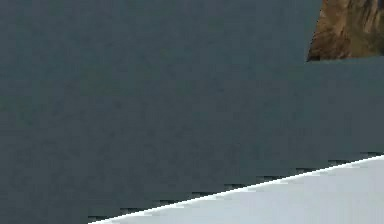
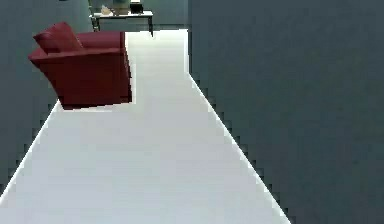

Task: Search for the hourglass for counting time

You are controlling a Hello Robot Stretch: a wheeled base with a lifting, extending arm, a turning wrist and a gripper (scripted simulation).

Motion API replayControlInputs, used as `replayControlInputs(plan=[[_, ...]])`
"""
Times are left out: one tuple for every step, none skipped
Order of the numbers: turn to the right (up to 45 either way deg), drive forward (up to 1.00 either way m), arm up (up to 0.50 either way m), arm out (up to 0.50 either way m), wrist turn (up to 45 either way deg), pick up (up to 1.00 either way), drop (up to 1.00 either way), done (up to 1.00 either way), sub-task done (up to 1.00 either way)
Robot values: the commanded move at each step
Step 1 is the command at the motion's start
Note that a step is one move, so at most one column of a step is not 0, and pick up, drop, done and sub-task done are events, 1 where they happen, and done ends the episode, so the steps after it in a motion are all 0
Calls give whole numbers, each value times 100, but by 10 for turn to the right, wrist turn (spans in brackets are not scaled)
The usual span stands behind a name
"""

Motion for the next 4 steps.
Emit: replayControlInputs(plan=[[-450,0,0,0,0,0,0,0,0],[-450,0,0,0,0,0,0,0,0],[-240,0,0,0,0,0,0,0,0],[0,100,0,0,0,0,0,0,0]])
